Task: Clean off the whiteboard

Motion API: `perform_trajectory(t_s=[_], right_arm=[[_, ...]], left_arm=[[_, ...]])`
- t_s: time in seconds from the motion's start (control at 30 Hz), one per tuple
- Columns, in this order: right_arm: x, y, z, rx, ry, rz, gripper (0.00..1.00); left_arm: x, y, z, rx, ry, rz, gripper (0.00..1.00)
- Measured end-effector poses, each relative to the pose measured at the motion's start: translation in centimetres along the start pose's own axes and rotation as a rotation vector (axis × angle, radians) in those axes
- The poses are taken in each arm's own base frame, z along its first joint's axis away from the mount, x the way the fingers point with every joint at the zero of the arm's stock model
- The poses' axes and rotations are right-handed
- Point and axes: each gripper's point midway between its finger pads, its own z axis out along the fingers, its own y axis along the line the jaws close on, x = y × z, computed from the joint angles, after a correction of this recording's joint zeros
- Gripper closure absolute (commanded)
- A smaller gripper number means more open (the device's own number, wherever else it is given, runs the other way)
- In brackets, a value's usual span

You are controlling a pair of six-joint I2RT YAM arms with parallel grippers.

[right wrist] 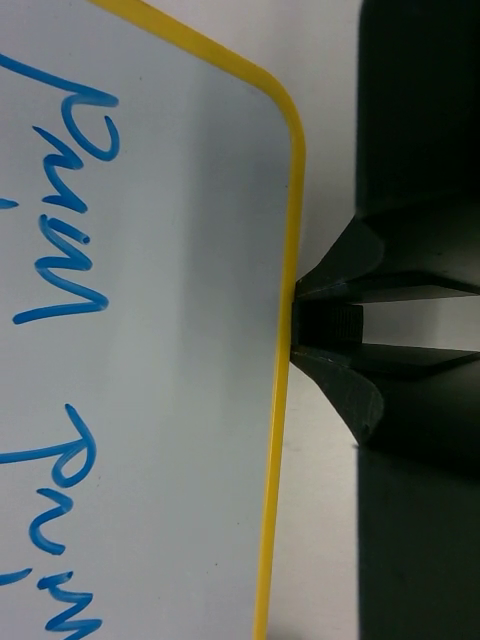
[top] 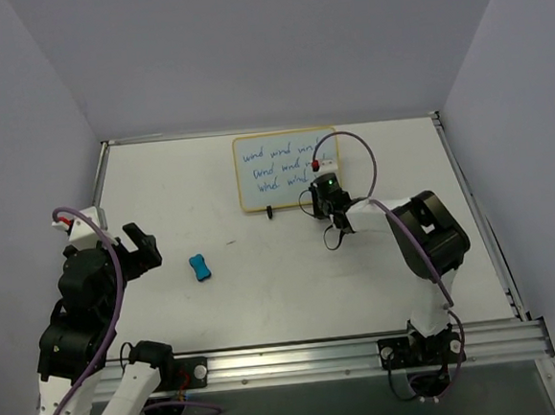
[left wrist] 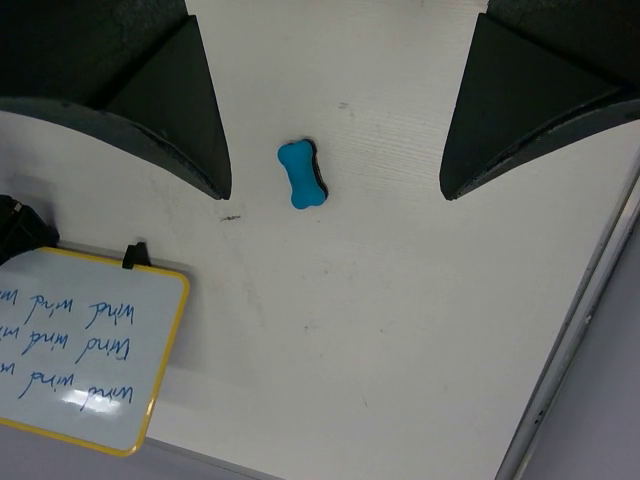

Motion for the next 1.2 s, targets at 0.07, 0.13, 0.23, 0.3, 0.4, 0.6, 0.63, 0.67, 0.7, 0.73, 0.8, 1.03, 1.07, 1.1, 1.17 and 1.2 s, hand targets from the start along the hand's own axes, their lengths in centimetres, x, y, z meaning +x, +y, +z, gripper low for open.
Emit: perform_trajectory(t_s=[0.07,0.13,0.23,0.3,0.4,0.6,0.63,0.67,0.7,0.73,0.8,1.03,1.07,1.1,1.17,1.2], right_arm=[[1.5,0.1,-1.8,-0.004,0.016,0.004,1.0],[3.0,0.5,-3.6,-0.013,0.028,0.005,1.0],[4.9,1.3,-6.2,-0.016,0.047,-0.001,1.0],[6.0,2.1,-7.7,-0.022,0.048,-0.003,1.0],[7.3,2.6,-9.4,-0.04,0.058,0.0,0.89],[7.3,2.0,-10.4,-0.009,0.062,0.029,0.56],[6.9,2.0,-10.6,-0.009,0.053,0.036,0.52],[6.5,2.0,-10.9,-0.012,0.042,0.043,0.47],[6.1,2.0,-11.2,-0.016,0.031,0.05,0.4],[5.6,2.1,-11.5,-0.021,0.018,0.06,0.39],[4.6,2.2,-12.3,-0.034,-0.008,0.082,0.33],[1.4,1.7,-17.4,-0.093,-0.11,0.142,0.0],[0.7,1.5,-18.5,-0.109,-0.133,0.154,0.0],[-0.1,1.3,-19.8,-0.126,-0.165,0.167,0.0],[-1.3,1.0,-21.9,-0.152,-0.215,0.184,0.0],[-1.6,0.7,-22.7,-0.16,-0.23,0.187,0.0]], left_arm=[[0.0,0.0,0.0,-0.001,0.002,0.001,0.06],[0.1,0.0,0.2,-0.003,0.006,0.002,0.06],[0.5,-0.2,0.7,-0.005,0.03,0.006,0.06],[0.8,-0.9,1.3,0.015,0.057,0.001,0.06],[1.4,-2.6,2.4,0.074,0.108,-0.03,0.06],[2.1,-7.8,5.7,0.25,0.193,-0.122,0.06],[2.2,-8.5,6.3,0.272,0.209,-0.134,0.06],[2.6,-9.2,7.2,0.286,0.235,-0.151,0.06],[3.0,-9.7,8.0,0.295,0.254,-0.16,0.06],[3.4,-10.2,8.7,0.303,0.274,-0.174,0.06],[4.3,-11.3,10.1,0.332,0.308,-0.196,0.06],[8.3,-13.3,13.8,0.398,0.396,-0.248,0.06],[8.6,-13.5,14.3,0.407,0.401,-0.249,0.06],[8.9,-13.8,14.8,0.42,0.402,-0.25,0.06],[9.1,-14.4,15.8,0.454,0.393,-0.249,0.06],[9.1,-14.7,16.3,0.476,0.382,-0.247,0.06]])
